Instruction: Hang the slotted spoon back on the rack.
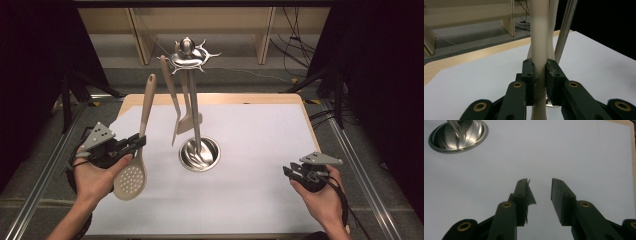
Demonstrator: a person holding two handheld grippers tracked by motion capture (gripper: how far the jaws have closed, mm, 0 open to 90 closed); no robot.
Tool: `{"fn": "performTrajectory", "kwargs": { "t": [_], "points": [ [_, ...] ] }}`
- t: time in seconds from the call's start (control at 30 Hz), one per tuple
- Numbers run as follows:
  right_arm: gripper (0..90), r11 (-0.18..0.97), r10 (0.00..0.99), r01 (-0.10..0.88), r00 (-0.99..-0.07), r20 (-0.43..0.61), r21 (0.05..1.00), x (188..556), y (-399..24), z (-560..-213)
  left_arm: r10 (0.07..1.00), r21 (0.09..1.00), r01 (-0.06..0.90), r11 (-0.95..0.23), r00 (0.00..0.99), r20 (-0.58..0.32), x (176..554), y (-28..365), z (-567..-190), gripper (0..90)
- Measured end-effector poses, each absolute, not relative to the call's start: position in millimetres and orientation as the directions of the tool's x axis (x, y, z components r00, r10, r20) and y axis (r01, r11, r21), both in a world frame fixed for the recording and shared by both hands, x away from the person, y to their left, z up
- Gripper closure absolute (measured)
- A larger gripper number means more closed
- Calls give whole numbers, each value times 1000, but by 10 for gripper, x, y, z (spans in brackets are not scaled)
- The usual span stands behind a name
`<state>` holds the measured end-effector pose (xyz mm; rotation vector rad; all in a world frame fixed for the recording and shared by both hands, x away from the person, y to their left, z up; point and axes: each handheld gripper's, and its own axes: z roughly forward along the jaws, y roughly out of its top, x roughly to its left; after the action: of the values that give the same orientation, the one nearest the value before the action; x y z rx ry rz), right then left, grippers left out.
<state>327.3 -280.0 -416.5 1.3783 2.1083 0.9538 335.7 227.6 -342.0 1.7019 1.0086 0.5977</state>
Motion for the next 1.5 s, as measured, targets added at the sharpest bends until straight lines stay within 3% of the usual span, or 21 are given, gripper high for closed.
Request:
{"fn": "performTrajectory", "kwargs": {
  "t": [0.73, 0.77, 0.8, 1.0, 1.5],
  "points": [
    [669, 288, 910, 599, -415, -19, 747, 3291, -2825, -4166, 837, 958, 270, -99, 543, -67, 3213, 2243, -3316, 780],
    [669, 246, 923, 620, -385, 16, 745, 3270, -2788, -4171, 836, 958, 267, -101, 545, -63, 3202, 2240, -3310, 780],
    [669, 306, 903, 577, -428, -39, 757, 3306, -2832, -4184, 836, 958, 267, -101, 546, -64, 3196, 2237, -3308, 780],
    [669, 265, 916, 608, -401, 1, 748, 3283, -2804, -4172, 832, 958, 264, -112, 552, -55, 3160, 2227, -3290, 780],
    [669, 297, 904, 590, -426, -22, 750, 3299, -2820, -4181, 811, 968, 221, -121, 585, -32, 3059, 2171, -3234, 780]
  ]
}}
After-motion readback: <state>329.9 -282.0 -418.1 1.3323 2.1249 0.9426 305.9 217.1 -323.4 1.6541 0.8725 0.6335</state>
